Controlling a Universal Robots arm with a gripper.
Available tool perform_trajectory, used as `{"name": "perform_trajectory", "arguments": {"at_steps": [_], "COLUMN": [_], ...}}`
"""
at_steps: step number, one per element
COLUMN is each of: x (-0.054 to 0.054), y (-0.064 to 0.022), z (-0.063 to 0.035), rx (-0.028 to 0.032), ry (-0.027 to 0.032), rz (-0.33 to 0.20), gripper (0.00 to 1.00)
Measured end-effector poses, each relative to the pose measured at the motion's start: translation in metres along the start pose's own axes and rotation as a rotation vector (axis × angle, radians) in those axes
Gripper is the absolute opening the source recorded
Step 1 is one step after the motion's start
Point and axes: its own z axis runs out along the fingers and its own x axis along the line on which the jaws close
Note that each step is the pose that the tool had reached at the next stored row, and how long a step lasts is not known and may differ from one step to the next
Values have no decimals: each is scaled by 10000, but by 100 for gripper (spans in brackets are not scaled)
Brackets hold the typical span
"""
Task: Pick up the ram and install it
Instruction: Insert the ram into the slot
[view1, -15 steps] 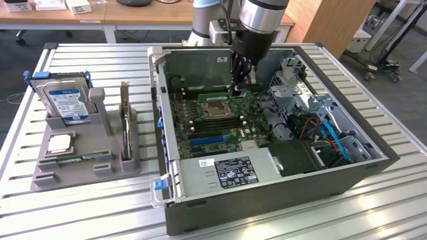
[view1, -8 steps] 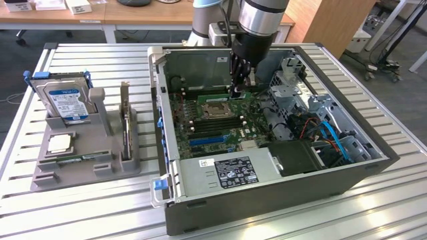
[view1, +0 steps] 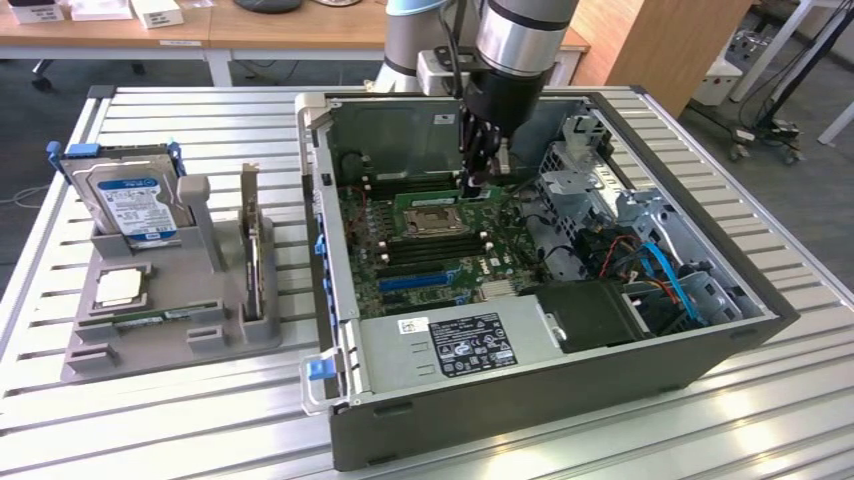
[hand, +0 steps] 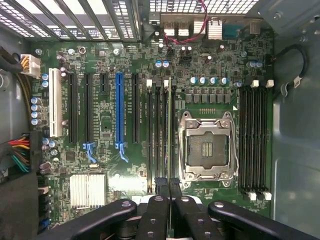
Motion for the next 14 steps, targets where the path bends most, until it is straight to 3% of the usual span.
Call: {"name": "perform_trajectory", "arguments": {"at_steps": [14], "x": [4], "y": [-4], "z": [133], "rx": [2], "ry": [2], "rz": [0], "gripper": [12]}}
